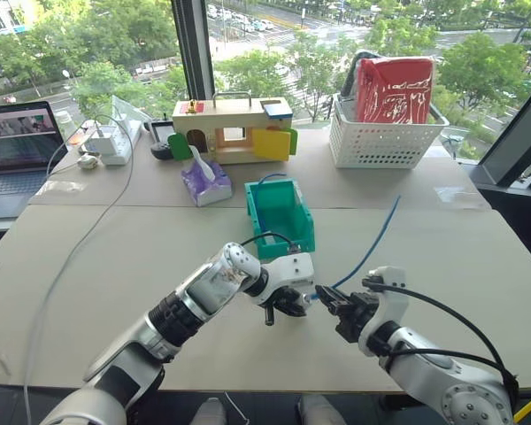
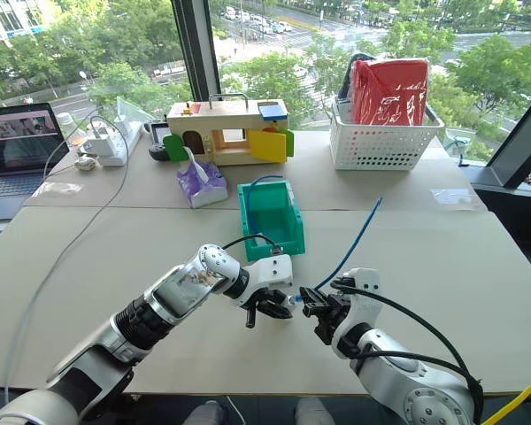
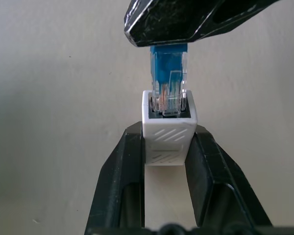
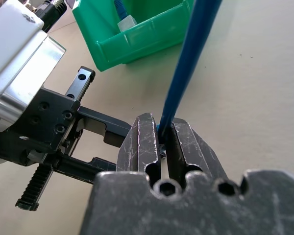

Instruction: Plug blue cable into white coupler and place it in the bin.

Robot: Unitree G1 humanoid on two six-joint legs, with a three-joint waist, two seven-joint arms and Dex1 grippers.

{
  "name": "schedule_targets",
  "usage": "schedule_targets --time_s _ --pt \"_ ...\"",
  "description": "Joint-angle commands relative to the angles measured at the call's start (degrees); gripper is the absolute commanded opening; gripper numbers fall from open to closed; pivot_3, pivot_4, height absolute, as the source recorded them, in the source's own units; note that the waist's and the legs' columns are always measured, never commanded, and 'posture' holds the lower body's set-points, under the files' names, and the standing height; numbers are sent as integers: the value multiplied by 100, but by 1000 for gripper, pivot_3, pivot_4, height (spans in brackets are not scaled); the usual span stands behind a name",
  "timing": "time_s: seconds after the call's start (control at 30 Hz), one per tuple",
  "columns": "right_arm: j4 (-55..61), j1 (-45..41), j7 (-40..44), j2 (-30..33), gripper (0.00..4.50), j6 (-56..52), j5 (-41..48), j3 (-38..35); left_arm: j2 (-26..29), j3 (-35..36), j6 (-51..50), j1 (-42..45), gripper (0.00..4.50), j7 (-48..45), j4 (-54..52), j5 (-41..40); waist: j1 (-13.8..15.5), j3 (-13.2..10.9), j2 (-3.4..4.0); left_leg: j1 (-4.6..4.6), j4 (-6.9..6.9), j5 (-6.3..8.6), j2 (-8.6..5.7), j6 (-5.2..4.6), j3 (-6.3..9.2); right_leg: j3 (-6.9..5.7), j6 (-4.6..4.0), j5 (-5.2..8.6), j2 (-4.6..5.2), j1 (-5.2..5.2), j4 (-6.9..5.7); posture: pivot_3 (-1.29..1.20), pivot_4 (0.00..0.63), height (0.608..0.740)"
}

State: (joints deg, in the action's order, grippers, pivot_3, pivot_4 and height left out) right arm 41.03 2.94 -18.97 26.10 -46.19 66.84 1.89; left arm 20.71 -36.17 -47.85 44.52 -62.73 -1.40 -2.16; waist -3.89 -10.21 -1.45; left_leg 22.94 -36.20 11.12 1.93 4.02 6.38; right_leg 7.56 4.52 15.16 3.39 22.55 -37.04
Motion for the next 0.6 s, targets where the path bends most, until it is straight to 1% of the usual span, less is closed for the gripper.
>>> schedule_targets --time_s 0.03,0.2,0.4,0.6 --pt "-37 -18 -69 -42 0 -297 84 151 -50 -86 -44 96 667 113 -62 61 -1 0 0 -3 0 0 0 0 0 0 0 1 0 -3 1 0 150 740" --pt "-15 -131 -112 -21 0 -416 143 136 -57 -97 -76 97 667 124 -83 47 -8 1 -1 -7 1 0 0 0 0 0 0 1 0 -7 2 0 150 740" --pt "-32 -52 -164 83 0 -575 -31 136 -50 -103 -148 72 667 145 -150 33 -5 10 -3 -7 2 0 0 0 0 0 0 2 0 -7 2 0 150 740" --pt "32 -168 -38 -40 0 -562 14 231 -27 -151 -123 82 667 115 -158 22 -8 15 -5 -8 5 0 0 0 0 0 -1 3 0 -7 4 0 150 740"
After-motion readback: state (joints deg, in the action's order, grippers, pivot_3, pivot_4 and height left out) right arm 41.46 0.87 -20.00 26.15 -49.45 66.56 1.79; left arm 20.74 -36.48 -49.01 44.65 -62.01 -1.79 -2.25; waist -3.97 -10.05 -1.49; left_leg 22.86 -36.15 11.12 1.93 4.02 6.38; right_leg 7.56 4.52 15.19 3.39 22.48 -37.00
